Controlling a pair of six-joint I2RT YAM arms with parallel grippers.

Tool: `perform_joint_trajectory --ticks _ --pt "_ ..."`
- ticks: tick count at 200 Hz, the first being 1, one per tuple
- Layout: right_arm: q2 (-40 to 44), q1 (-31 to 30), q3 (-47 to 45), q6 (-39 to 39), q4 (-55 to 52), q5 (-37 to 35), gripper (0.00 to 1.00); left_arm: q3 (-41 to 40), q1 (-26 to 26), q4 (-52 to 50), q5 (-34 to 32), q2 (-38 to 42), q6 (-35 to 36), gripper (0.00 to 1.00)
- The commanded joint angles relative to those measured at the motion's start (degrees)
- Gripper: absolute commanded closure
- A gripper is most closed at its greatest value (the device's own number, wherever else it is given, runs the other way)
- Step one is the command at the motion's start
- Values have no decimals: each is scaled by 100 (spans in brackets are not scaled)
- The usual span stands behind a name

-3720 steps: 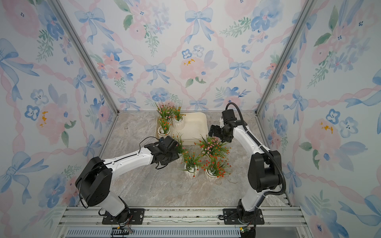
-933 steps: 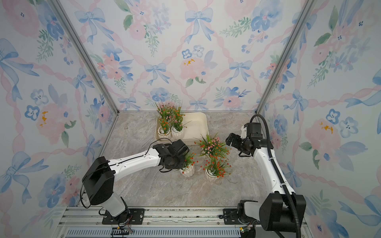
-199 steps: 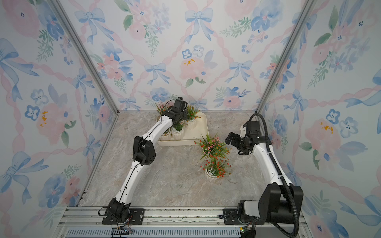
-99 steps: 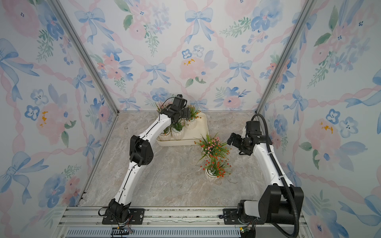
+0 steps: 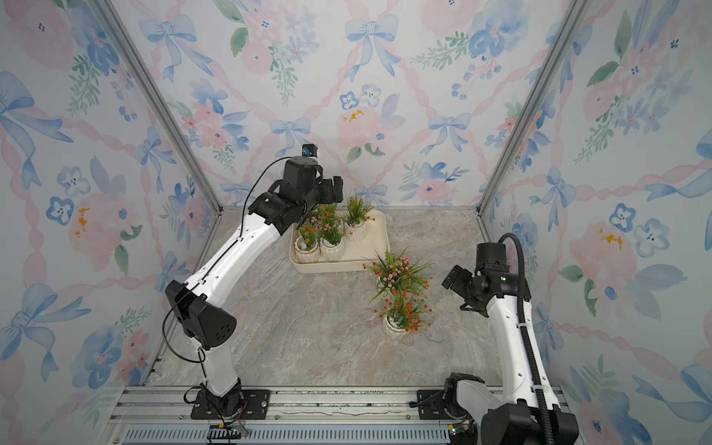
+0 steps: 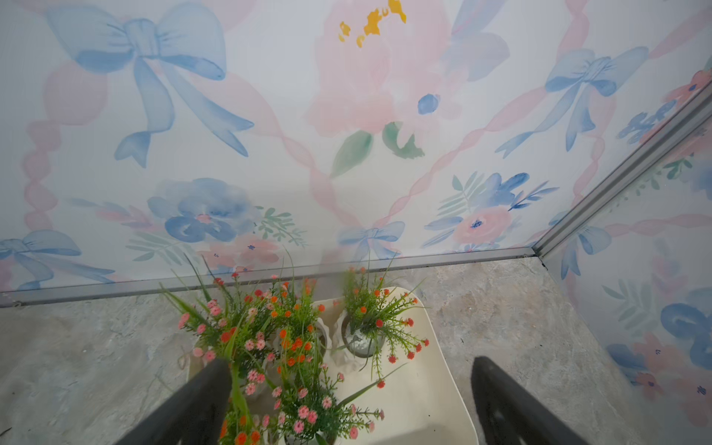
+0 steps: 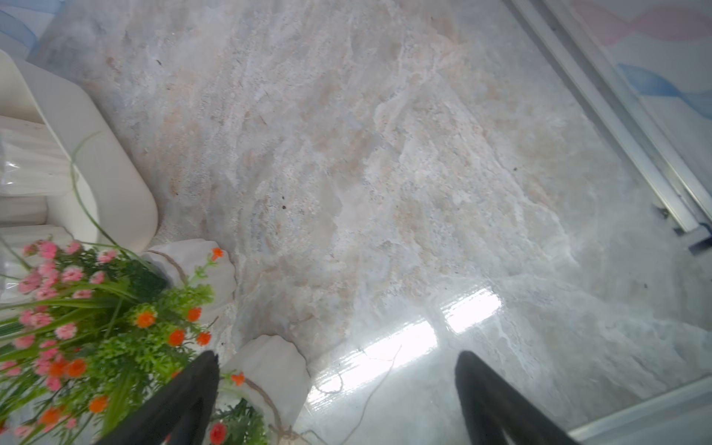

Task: Put the potted gypsophila into the storage box
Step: Pick up the baby's breath potted plant from the center of the board.

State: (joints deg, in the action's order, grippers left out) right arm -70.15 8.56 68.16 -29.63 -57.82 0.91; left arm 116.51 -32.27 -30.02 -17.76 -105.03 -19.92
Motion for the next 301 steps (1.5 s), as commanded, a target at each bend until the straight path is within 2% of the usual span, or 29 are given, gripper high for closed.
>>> perform_joint_trajectory --ticks 1,29,60,103,149,244,262,301 --pt "58 19 -500 -200 -331 -248 3 -672 -7 -57 -190 374 -3 2" --pt "156 -127 -1095 -123 -9 -110 2 -1769 8 156 -186 1115 -211 2" --pt "259 -688 -1429 24 216 16 0 -2926 103 386 -26 1911 -258 2" --pt "131 -1393 -1551 73 448 223 0 -3929 338 606 171 2516 -337 2" --pt "8 -2016 -1391 -77 559 322 1 -4215 438 652 378 2564 -357 2" --pt "-510 -2578 -1299 -131 873 366 2 -4444 486 762 599 2627 -433 2" --pt "-605 -2613 -1297 -122 924 360 6 -4483 500 759 615 2664 -442 2" --pt "-711 -2622 -1305 -96 985 298 24 -4557 538 766 650 2717 -459 2"
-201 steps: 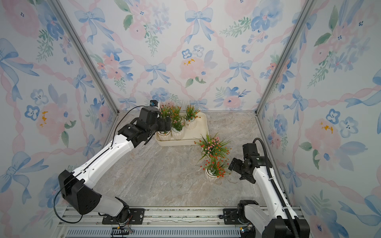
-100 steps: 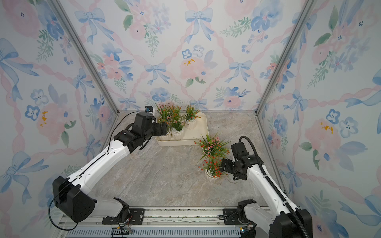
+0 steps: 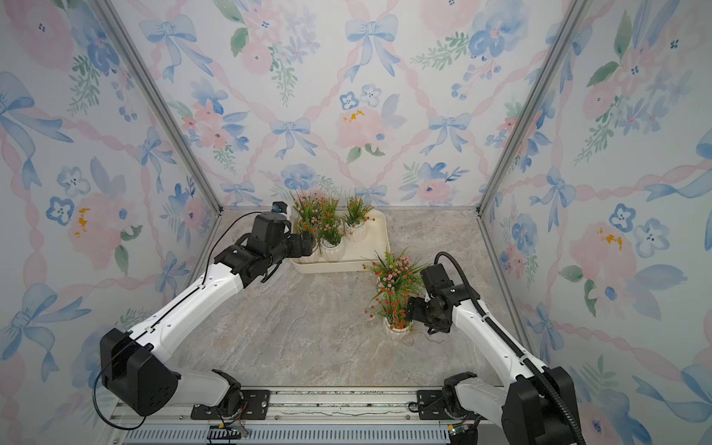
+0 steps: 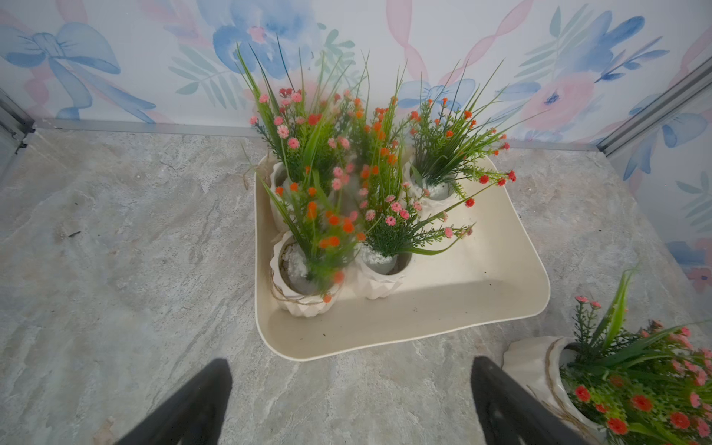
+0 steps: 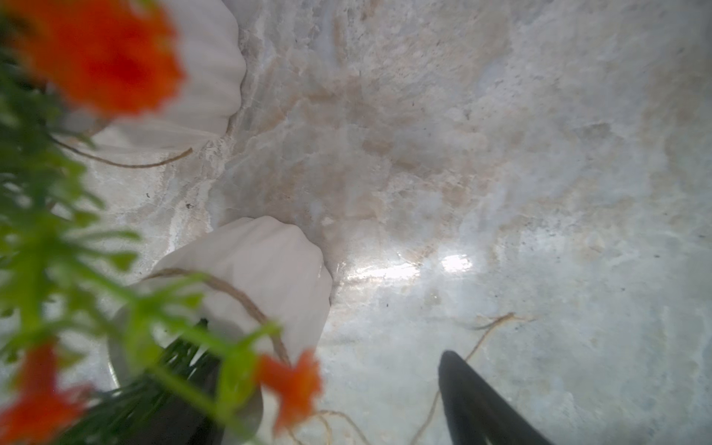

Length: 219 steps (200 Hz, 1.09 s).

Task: Put the potted gypsophila into the storage box
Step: Pick up the baby's breath potted plant from the center of the board.

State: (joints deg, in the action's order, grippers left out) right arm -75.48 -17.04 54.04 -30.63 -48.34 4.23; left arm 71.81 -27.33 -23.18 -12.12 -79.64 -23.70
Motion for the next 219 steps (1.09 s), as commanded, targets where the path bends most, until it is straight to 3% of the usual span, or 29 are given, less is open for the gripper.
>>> perform_joint_trajectory --ticks 1,81,219 --pt "-177 -63 107 5 44 -35 24 -88 48 80 86 181 -82 2" --pt "-453 -238 116 0 244 -129 42 -203 113 103 165 198 -99 2" --pt "-654 -484 215 -30 256 -228 57 -376 285 126 332 270 -73 2"
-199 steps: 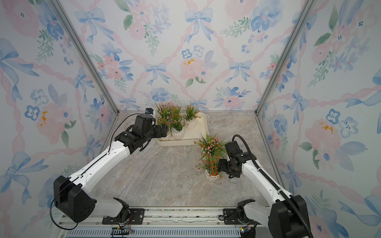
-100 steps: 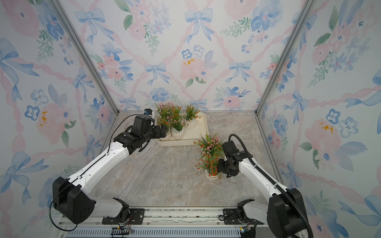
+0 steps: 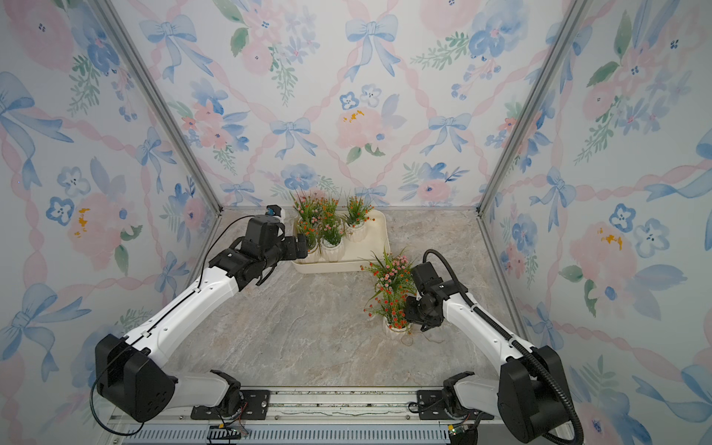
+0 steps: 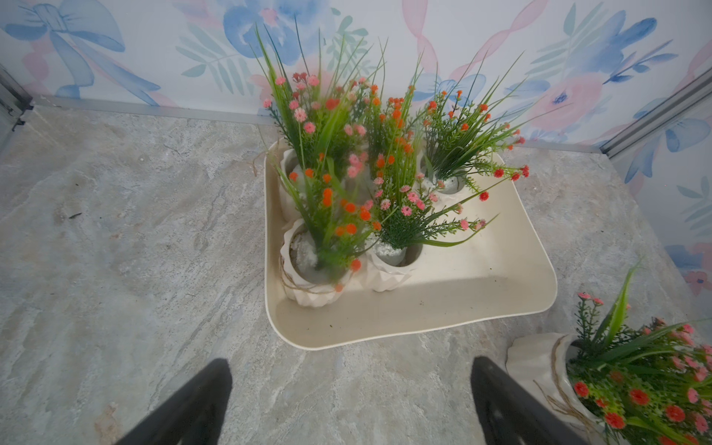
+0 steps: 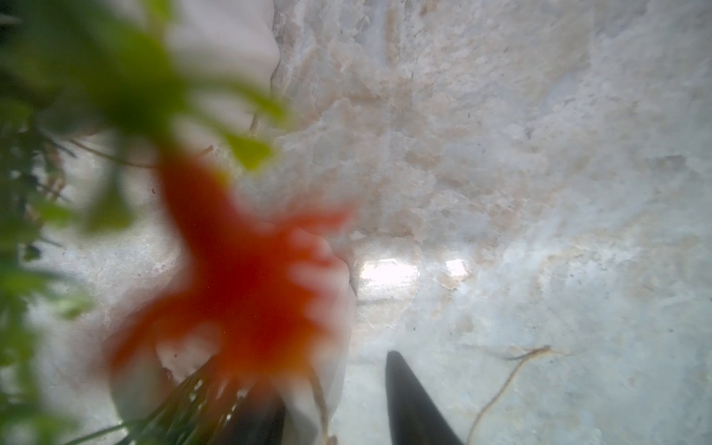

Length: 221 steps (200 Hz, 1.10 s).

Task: Put the potted gypsophila into the storage box
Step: Pick up the baby's breath potted plant from the center of the board.

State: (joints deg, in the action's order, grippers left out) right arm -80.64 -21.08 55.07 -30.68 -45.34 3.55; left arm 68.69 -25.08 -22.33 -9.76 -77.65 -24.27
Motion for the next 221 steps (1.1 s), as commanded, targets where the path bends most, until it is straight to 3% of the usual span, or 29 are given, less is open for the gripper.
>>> perform_joint_trajectory --ticks 1,103,221 --pt "-137 -84 111 -26 -49 -161 57 -65 58 42 97 64 -16 2" --pt "285 -245 -185 -224 166 -465 57 -74 105 57 163 -27 -7 2" --pt "83 -469 -286 -395 342 -461 63 -108 126 59 199 44 -12 2"
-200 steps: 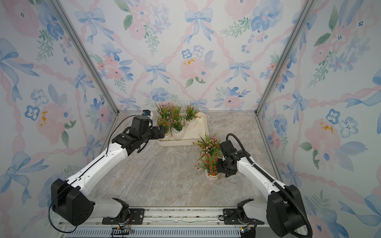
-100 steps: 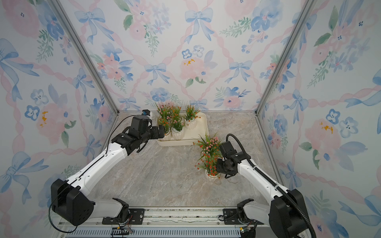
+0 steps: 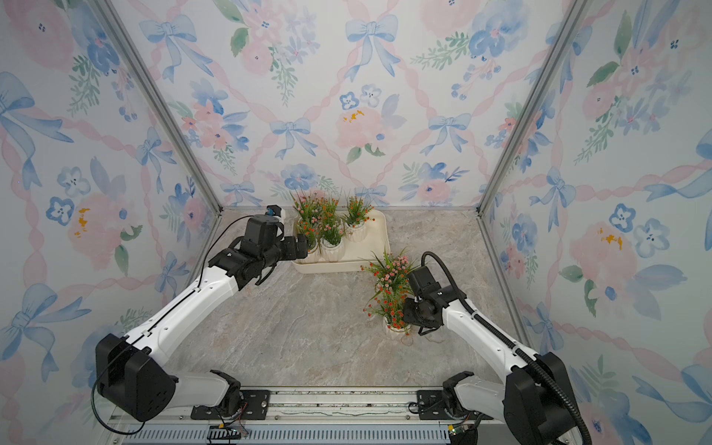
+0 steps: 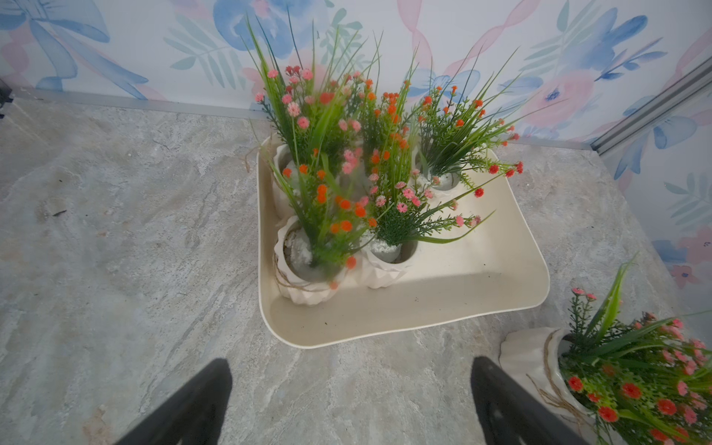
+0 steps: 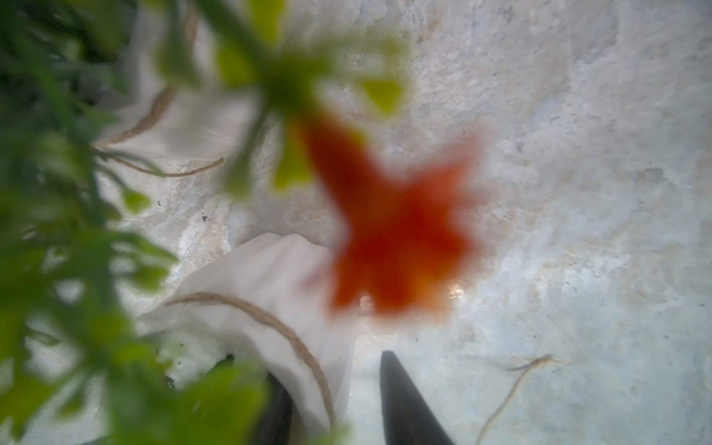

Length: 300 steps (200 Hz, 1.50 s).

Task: Put the potted gypsophila into the storage box
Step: Pick up the baby's breath potted plant from the center of the board.

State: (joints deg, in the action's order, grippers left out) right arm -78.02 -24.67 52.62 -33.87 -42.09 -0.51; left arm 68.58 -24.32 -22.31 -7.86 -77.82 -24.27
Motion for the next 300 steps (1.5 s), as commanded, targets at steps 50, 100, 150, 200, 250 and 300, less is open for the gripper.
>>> perform_joint_trajectory --ticks 50,100,150,200,250,300 --pt "-144 -168 -83 -93 -8 -63 74 -69 73 60 52 4 1 2" --pt "-117 -193 -129 -120 -10 -72 73 -55 69 54 65 -6 -7 2" --pt "-39 -265 -101 -72 -111 -76 74 -90 82 51 56 14 -42 2" --pt "-7 -324 -127 -81 -195 -142 92 -108 77 57 63 10 -43 2" --pt "63 -416 -123 -138 -234 -172 91 -125 93 55 74 48 -43 2" --pt "77 -716 319 -76 -787 -542 91 -143 96 54 83 78 -43 2"
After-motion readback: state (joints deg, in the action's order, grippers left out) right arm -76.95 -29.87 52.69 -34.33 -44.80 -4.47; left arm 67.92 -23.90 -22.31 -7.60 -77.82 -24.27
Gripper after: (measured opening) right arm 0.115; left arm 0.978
